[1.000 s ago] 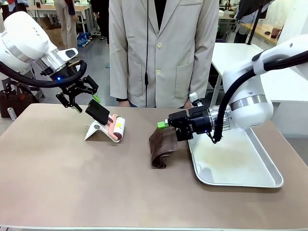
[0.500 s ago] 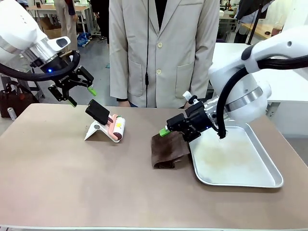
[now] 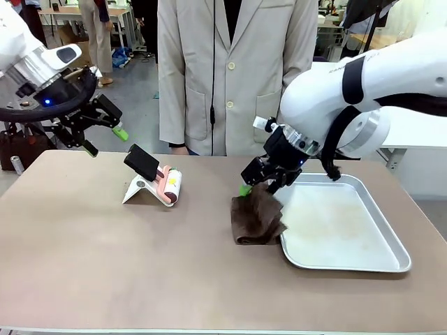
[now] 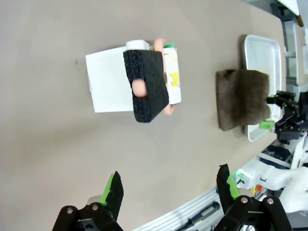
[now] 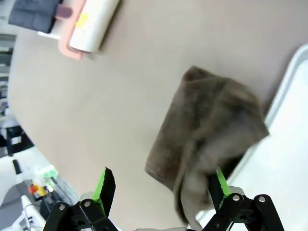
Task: Clean the surface of the table.
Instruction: Return the Lint Roller and towel to their original positions.
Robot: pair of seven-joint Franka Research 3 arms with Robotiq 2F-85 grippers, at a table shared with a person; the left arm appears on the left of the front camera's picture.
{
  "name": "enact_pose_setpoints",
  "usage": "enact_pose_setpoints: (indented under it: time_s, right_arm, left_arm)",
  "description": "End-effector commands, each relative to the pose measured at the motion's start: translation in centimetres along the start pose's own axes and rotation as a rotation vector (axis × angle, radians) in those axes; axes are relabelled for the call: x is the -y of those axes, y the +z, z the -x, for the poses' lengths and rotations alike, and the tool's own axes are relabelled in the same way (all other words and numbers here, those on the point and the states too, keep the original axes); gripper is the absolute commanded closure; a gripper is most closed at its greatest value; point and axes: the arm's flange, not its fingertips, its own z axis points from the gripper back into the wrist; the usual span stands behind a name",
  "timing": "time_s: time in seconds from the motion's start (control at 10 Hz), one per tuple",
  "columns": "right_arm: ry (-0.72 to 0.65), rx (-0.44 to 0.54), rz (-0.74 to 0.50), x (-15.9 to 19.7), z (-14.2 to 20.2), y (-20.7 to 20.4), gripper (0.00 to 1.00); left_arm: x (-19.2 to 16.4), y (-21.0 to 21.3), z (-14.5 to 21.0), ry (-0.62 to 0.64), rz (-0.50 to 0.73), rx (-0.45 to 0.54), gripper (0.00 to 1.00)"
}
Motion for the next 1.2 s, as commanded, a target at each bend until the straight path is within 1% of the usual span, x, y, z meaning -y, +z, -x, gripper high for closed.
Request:
enact_pose_setpoints:
  time_s: [0.0, 0.2, 0.3, 0.5, 0.6, 0.8, 0.9, 1.1]
  right_arm:
    - [0.010, 0.020, 0.055, -1.7, -1.2, 0.9, 0.00]
    - [0.059, -0.024, 0.153, -3.3, -2.2, 1.0, 0.00]
    - [0.074, -0.015, 0.161, -4.5, -2.6, 0.8, 0.00]
    - [0.035, 0.033, 0.084, -4.5, -1.9, 1.7, 0.00]
    - [-0.011, 0.045, 0.007, -3.9, -1.1, 1.8, 0.00]
    - [-0.112, 0.101, -0.239, -1.5, 2.1, 3.9, 0.00]
    - [-0.151, 0.117, -0.370, 0.2, 3.8, 5.7, 0.00]
    - [-0.217, 0.139, -0.572, 4.1, 7.5, 8.4, 0.00]
  left_arm:
    - [-0.3, -0.1, 1.2, -0.019, 0.031, 0.017, 0.00]
    - [-0.5, 0.1, 2.0, -0.025, 0.054, 0.029, 0.00]
    - [-0.7, 0.1, 2.4, -0.024, 0.064, 0.036, 0.00]
    - [-1.2, 0.4, 3.1, -0.026, 0.081, 0.022, 0.00]
    - [-1.2, 0.7, 3.7, -0.042, 0.101, -0.006, 0.00]
    - [-1.2, 1.6, 5.9, -0.086, 0.170, -0.050, 0.00]
    - [-1.3, 1.8, 7.2, -0.099, 0.201, -0.072, 0.00]
    - [-1.6, 2.4, 9.8, -0.125, 0.264, -0.113, 0.00]
